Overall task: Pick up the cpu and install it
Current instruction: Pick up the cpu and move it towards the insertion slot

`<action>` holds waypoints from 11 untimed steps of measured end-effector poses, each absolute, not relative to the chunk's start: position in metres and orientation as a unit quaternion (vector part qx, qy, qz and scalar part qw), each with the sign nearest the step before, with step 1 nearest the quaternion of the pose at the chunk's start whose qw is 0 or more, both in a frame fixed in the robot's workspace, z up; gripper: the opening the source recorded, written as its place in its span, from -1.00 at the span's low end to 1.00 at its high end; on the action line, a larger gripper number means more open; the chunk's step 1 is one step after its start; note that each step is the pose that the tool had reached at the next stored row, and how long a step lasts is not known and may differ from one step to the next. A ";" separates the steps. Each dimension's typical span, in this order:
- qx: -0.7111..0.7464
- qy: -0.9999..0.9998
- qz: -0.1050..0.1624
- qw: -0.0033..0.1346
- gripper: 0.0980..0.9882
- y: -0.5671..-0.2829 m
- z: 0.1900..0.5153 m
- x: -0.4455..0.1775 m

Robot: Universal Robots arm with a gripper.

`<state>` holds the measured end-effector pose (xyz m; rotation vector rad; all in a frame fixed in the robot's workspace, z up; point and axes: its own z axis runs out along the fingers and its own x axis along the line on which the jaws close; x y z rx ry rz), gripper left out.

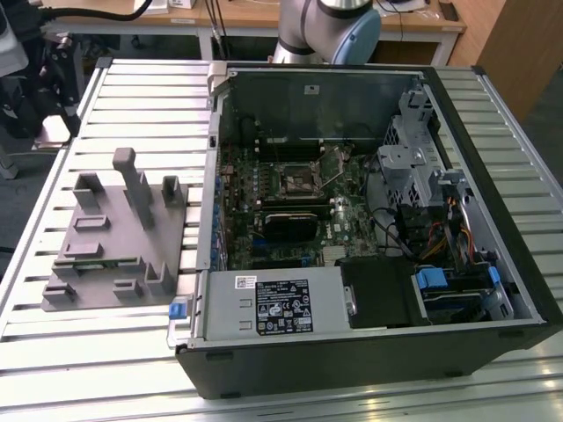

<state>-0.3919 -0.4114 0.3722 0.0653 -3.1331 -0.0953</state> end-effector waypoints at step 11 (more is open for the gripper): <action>0.021 -0.999 -0.030 0.003 -0.02 -0.411 0.372 -0.363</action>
